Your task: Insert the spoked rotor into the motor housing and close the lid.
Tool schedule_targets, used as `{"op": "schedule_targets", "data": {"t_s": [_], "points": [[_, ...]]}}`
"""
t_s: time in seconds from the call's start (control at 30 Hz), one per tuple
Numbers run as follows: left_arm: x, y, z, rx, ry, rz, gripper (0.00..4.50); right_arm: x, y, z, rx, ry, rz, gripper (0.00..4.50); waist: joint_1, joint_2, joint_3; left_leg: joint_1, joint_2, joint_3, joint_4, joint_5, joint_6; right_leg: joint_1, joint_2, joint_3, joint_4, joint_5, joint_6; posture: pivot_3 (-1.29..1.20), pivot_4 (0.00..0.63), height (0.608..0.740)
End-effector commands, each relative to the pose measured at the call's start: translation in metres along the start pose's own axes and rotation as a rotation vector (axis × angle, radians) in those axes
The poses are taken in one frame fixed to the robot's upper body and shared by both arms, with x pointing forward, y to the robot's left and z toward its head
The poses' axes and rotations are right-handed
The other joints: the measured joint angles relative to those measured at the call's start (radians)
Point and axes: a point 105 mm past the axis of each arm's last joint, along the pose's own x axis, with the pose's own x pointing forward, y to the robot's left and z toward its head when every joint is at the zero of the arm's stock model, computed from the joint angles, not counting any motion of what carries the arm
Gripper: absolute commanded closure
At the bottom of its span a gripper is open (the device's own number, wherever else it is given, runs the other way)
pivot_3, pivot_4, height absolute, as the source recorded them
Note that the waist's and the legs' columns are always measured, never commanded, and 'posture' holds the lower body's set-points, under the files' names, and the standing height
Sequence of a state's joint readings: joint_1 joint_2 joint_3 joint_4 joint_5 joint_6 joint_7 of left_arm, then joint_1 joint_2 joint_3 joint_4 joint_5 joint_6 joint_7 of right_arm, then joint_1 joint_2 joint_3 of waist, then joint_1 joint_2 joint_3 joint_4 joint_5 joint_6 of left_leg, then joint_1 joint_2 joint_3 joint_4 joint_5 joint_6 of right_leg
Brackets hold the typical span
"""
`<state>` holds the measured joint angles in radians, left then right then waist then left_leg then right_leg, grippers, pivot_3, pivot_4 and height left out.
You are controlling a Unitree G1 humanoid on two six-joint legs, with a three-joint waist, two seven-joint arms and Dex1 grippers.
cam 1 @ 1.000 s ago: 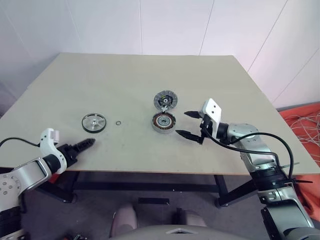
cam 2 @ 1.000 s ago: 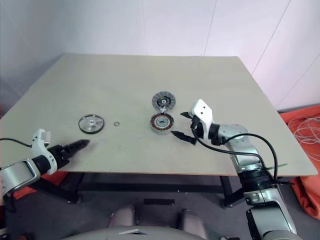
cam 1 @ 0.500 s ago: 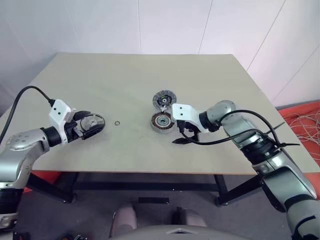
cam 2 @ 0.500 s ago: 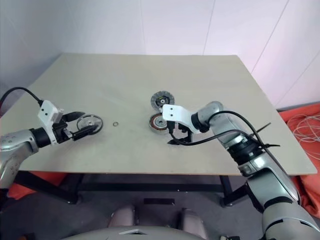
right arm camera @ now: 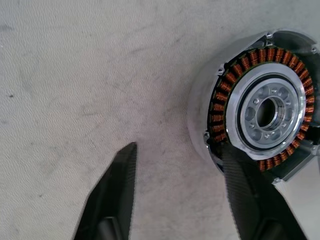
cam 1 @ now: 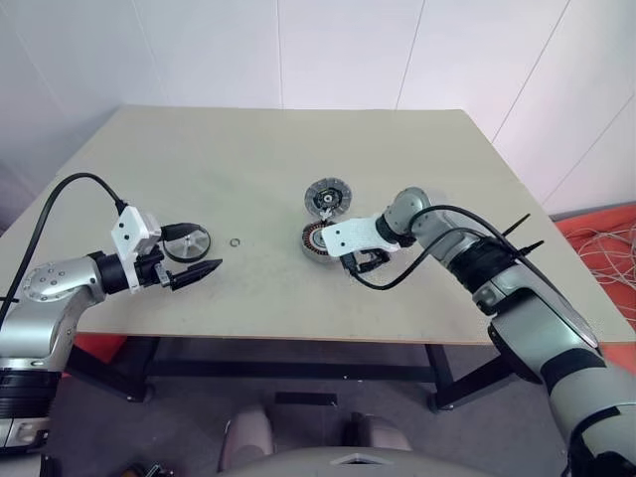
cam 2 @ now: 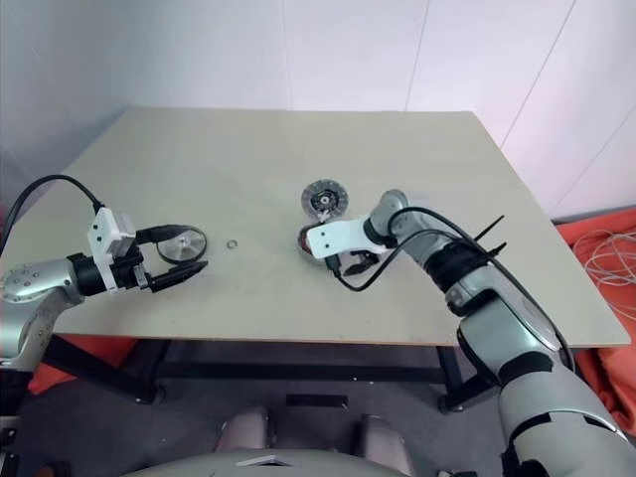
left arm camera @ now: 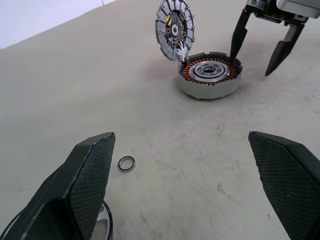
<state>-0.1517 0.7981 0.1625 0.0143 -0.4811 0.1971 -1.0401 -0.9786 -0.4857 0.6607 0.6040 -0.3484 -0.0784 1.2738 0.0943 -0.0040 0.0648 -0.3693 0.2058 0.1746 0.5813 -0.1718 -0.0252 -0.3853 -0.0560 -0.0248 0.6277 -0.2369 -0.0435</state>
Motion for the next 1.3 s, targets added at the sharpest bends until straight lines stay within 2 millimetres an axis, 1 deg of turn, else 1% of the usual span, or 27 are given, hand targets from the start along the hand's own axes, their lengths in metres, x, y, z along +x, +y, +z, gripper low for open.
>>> {"op": "schedule_targets", "data": {"t_s": [0.03,0.13,0.17,0.2,0.27,0.47,0.63,0.77,1.13,1.3], "points": [[-0.001,0.005,0.013,0.047,-0.033,0.014,0.00,0.000,-0.006,0.004,-0.076,0.038,0.018,2.69,-0.001,0.000,0.000,0.000,0.000,0.000,0.000,0.000,0.000,0.000,0.000,0.000,0.000,0.000,0.000,0.00,0.000,0.740],[0.000,0.005,0.013,0.051,-0.033,0.013,0.00,0.000,-0.010,0.009,-0.096,0.037,0.021,3.78,-0.001,0.000,0.000,0.000,0.000,0.000,0.000,0.000,0.000,0.000,0.000,0.000,0.000,0.000,0.000,0.00,0.000,0.740],[0.000,0.005,0.013,0.051,-0.032,0.014,0.00,0.000,-0.011,0.010,-0.099,0.037,0.021,4.08,-0.001,0.000,0.000,0.000,0.000,0.000,0.000,0.000,0.000,0.000,0.000,0.000,0.000,0.000,0.000,0.00,0.000,0.740],[0.000,0.005,0.013,0.052,-0.032,0.016,0.00,0.000,-0.012,0.011,-0.103,0.037,0.022,4.48,-0.001,0.000,0.000,0.000,0.000,0.000,0.000,0.000,0.000,0.000,0.000,0.000,0.000,0.000,0.000,0.00,0.000,0.740],[0.000,0.006,0.013,0.053,-0.032,0.018,0.00,0.000,-0.014,0.013,-0.111,0.037,0.023,4.48,0.000,0.000,0.000,-0.001,0.000,0.000,0.000,0.000,0.000,0.000,0.000,0.000,0.000,0.000,0.000,0.00,0.000,0.740],[-0.003,0.007,0.010,0.052,-0.022,0.041,0.00,-0.007,-0.019,0.038,-0.172,-0.017,0.021,4.48,-0.001,0.000,0.000,-0.001,0.000,0.000,0.000,0.000,0.000,-0.001,0.000,0.000,0.000,0.000,-0.001,0.00,0.000,0.740],[-0.003,0.007,0.008,0.047,-0.015,0.045,0.00,-0.010,-0.011,0.062,-0.230,-0.056,0.053,4.48,-0.001,0.000,0.000,-0.004,0.001,0.000,0.000,0.000,0.000,-0.004,0.001,0.000,0.000,0.000,-0.001,0.00,0.000,0.740],[-0.001,0.007,0.007,0.047,-0.013,0.046,0.00,-0.007,-0.005,0.075,-0.258,-0.074,0.067,4.48,0.000,0.000,0.000,-0.005,0.001,0.000,0.000,0.000,0.000,-0.005,0.001,0.000,0.000,0.000,-0.001,0.00,0.000,0.740],[0.001,0.006,0.003,0.043,0.001,0.052,0.00,0.002,-0.001,0.079,-0.308,-0.048,0.072,4.48,0.000,0.000,0.000,-0.005,0.001,-0.001,0.000,0.000,0.000,-0.004,0.001,0.000,0.001,0.000,-0.001,0.00,0.000,0.740],[0.002,0.003,0.002,0.023,-0.002,0.038,0.00,0.004,0.000,0.082,-0.288,-0.062,0.079,4.48,0.000,0.000,0.000,-0.005,0.001,-0.001,0.000,0.000,0.000,-0.004,0.001,0.000,0.002,0.000,-0.001,0.00,0.000,0.740]]}}
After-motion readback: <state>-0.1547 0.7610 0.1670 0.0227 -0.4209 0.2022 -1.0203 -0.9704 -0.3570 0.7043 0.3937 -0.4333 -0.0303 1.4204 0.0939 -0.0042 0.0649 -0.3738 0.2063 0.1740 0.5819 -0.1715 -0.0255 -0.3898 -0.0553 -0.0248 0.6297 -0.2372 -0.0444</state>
